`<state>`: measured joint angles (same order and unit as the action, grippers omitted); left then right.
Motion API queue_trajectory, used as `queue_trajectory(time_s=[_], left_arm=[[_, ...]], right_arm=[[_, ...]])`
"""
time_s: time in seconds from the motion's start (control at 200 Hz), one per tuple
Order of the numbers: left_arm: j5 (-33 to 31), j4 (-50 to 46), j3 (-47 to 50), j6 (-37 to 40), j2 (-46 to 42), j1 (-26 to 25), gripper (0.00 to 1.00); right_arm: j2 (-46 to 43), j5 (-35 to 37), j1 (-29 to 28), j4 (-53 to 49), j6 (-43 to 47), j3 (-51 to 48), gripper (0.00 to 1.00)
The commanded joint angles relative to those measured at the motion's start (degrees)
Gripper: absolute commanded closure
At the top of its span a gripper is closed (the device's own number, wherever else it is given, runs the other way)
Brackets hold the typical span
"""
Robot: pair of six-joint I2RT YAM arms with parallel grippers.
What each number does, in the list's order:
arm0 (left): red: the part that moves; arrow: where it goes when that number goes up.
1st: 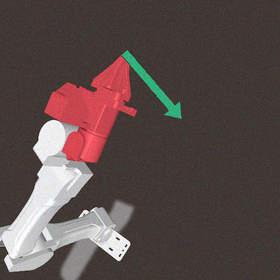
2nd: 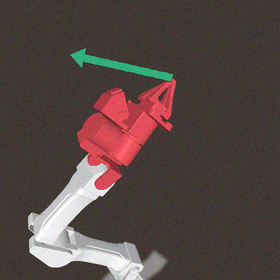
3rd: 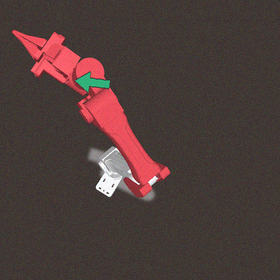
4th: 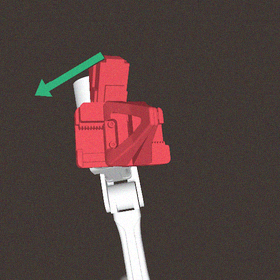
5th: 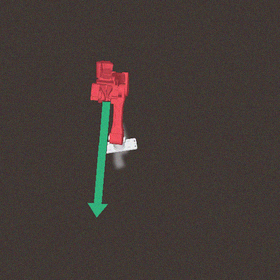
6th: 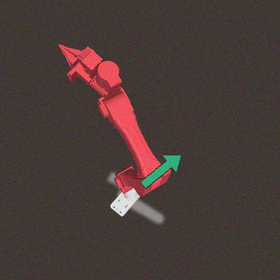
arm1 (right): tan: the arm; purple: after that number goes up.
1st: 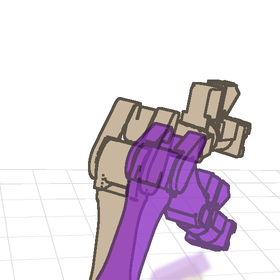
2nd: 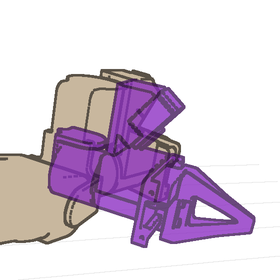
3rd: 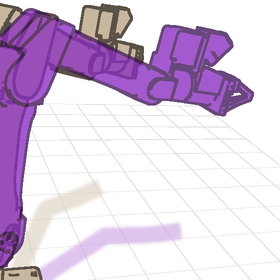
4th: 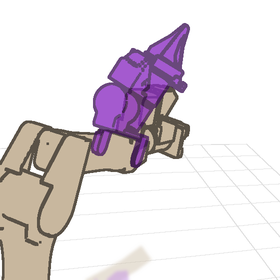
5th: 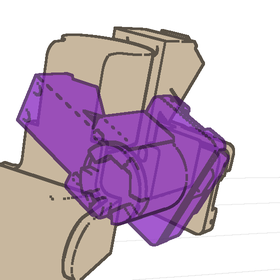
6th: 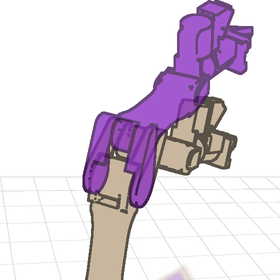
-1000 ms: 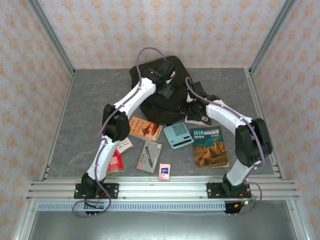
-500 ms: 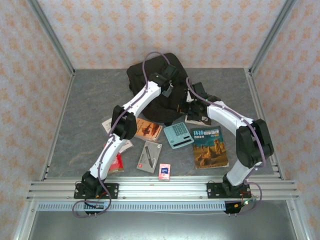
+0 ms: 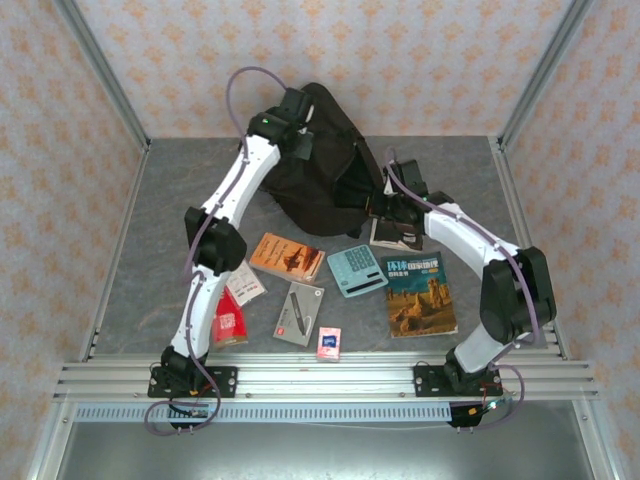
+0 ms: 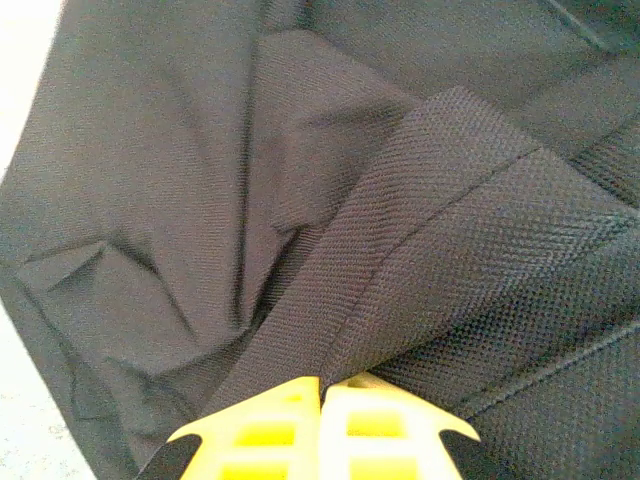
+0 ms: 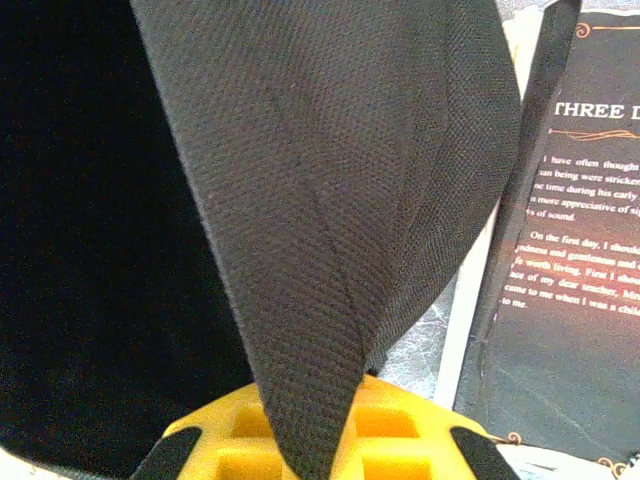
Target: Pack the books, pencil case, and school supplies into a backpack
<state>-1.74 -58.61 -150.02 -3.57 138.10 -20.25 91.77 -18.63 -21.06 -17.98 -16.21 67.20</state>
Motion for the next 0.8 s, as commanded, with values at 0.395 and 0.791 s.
queue_trajectory(time_s=[0.395,0.791], left_arm=[[22.68,2.66,2.08,-10.88,-6.21,3.49,1.0],[19.58,1.46,4.88,-9.85,-9.01,1.36,0.38]], right_arm=[[10.5,-9.71,2.42,-0.31,-4.02,15.33,0.71],[17.55,-19.3,-0.56,20.5,-26.45,16.91,0.69]])
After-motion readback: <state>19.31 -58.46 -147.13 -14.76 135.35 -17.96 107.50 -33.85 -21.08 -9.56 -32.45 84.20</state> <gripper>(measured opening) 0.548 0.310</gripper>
